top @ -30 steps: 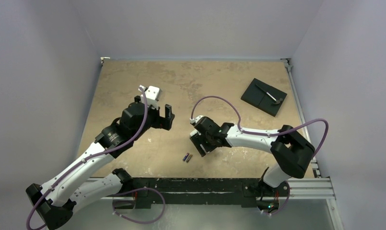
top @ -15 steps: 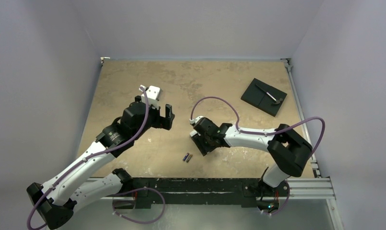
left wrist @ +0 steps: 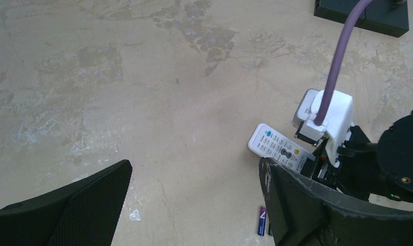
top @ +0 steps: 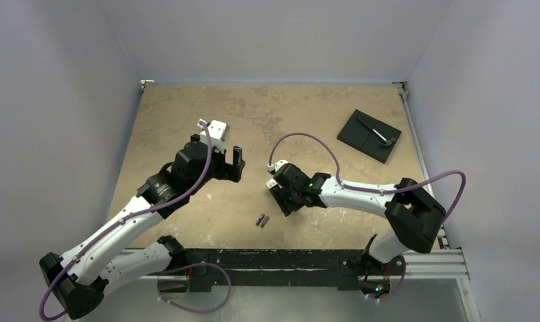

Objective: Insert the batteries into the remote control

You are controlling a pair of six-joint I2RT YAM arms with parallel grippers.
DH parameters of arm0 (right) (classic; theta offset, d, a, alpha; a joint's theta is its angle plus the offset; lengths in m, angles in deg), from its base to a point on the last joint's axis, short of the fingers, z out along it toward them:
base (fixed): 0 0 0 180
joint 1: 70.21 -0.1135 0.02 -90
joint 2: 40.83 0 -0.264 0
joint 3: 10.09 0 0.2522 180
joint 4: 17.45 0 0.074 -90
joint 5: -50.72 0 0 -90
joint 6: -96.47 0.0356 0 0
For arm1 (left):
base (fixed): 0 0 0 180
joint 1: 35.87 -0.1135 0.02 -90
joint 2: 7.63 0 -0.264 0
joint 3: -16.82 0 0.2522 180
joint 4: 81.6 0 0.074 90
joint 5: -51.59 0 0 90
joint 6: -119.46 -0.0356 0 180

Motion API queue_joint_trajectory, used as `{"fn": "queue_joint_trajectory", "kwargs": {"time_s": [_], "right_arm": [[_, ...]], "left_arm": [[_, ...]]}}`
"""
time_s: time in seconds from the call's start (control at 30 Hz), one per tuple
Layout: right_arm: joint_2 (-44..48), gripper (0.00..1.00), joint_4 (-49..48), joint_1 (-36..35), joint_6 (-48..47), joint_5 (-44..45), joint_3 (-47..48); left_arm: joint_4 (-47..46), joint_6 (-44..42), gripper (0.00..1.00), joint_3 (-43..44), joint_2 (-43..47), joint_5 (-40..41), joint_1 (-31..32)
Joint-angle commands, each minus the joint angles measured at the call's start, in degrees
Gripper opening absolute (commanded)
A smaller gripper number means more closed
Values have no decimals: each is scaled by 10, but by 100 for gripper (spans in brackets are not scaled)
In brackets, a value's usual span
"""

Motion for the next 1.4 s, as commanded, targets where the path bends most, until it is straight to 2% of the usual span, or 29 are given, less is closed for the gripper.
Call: {"fn": "queue_joint_trajectory", "kwargs": {"time_s": [0.0, 0.23, 0.4, 0.67, 1.1, 1.27, 1.37], "right_arm": [[48, 17, -9, -3, 3, 5, -5], [100, 9, -10, -3, 1, -29, -21], [145, 0, -9, -10, 5, -47, -28], [207, 0, -26, -37, 0, -58, -45], [249, 0, -49, -133, -46, -27, -39], [244, 0, -53, -154, -54, -11, -31], [241, 0, -54, -159, -57, -9, -25]], "left_arm": [[-3, 7, 95, 5, -7, 0, -3], [-5, 16, 95, 5, -21, -28, -3], [-13, 70, 96, 3, -28, -71, -3], [-67, 162, 97, -61, -30, -194, -30], [-130, 256, 96, -145, -5, -420, -113], [-157, 290, 91, -182, -12, -506, -117], [-161, 295, 87, -192, -9, -531, -117]]}}
